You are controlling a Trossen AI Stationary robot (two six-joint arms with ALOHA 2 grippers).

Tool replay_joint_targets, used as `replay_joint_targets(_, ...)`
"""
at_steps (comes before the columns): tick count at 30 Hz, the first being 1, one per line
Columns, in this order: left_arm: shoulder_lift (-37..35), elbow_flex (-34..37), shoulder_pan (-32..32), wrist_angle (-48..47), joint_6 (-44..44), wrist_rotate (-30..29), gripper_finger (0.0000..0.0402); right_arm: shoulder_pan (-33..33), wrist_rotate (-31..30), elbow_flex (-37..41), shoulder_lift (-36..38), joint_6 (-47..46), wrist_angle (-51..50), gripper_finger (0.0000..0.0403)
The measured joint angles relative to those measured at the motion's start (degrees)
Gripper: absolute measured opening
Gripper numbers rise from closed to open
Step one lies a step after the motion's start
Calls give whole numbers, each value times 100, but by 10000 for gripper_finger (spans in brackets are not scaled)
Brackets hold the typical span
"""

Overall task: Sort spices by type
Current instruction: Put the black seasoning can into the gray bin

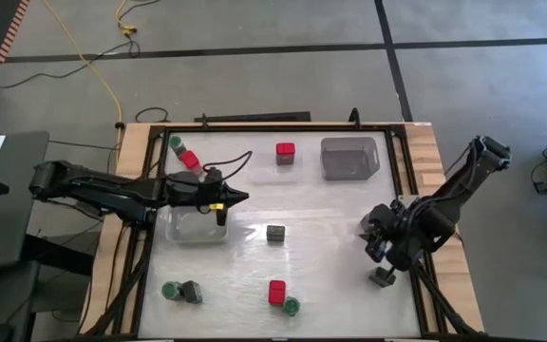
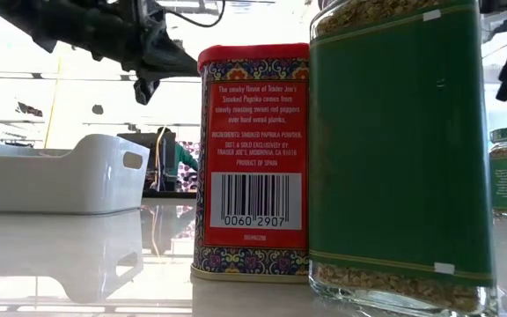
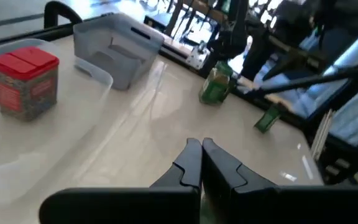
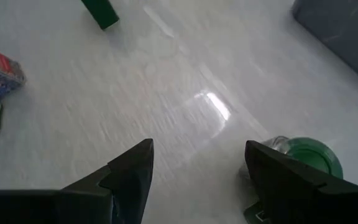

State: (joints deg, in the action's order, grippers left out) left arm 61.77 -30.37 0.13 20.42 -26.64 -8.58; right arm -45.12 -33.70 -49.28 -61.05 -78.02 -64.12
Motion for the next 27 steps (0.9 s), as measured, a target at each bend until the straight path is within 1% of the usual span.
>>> replay_joint_targets(3,204,0,12,389,-121,-241,4,-76,-1,147,185,-2,15,280)
replay_joint_targets(6,372,0,12,717,-291,-531,31,-154,1,188,306,-2,-34,280)
replay_joint_targets(9,509,0,12,841,-472,-671,82,-236,1,188,400,-12,-124,280)
replay_joint_targets(14,684,0,12,1195,-491,-676,182,-294,1,186,463,-109,-192,280)
replay_joint_targets(17,744,0,12,1470,-448,-677,228,-291,1,186,459,-109,-189,280)
replay_joint_targets(20,771,0,12,1491,-446,-668,247,-291,1,186,461,-109,-194,280)
replay_joint_targets(24,771,0,12,1375,-580,-579,249,-291,1,186,458,-11,-192,280)
replay_joint_targets(27,771,0,1,1354,-458,-509,249,-286,3,184,458,157,-210,280)
